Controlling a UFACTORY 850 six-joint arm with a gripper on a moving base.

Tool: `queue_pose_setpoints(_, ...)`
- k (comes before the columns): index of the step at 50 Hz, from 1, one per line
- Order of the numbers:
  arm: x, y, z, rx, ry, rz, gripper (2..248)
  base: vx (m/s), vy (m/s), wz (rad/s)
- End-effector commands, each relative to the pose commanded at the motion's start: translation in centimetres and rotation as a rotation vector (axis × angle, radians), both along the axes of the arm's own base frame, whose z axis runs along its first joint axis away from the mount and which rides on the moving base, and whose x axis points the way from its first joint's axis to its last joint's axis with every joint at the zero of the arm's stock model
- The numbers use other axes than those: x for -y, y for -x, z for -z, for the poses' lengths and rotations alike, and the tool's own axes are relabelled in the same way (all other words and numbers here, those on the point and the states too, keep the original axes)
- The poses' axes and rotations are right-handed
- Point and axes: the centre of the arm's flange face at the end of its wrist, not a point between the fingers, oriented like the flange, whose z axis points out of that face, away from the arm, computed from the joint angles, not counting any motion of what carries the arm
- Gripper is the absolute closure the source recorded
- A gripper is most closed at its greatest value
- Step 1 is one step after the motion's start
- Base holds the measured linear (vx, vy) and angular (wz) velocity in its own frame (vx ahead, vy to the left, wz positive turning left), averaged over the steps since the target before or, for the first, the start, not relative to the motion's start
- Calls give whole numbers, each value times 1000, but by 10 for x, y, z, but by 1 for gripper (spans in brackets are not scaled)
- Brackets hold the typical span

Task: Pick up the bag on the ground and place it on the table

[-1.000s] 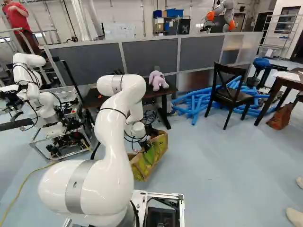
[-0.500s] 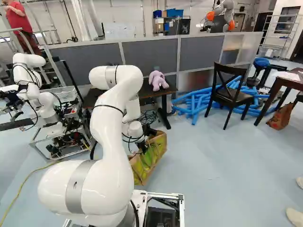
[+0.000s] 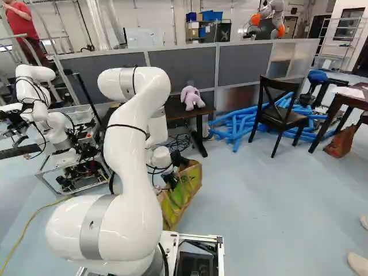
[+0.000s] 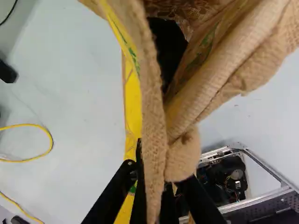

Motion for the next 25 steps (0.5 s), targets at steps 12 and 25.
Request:
queue_pose_setpoints(12, 0, 13, -18, 0, -1, -12, 229, 0, 0, 0)
queue_pose_setpoints(25, 0, 18, -38, 17, -7, -43, 229, 0, 0, 0)
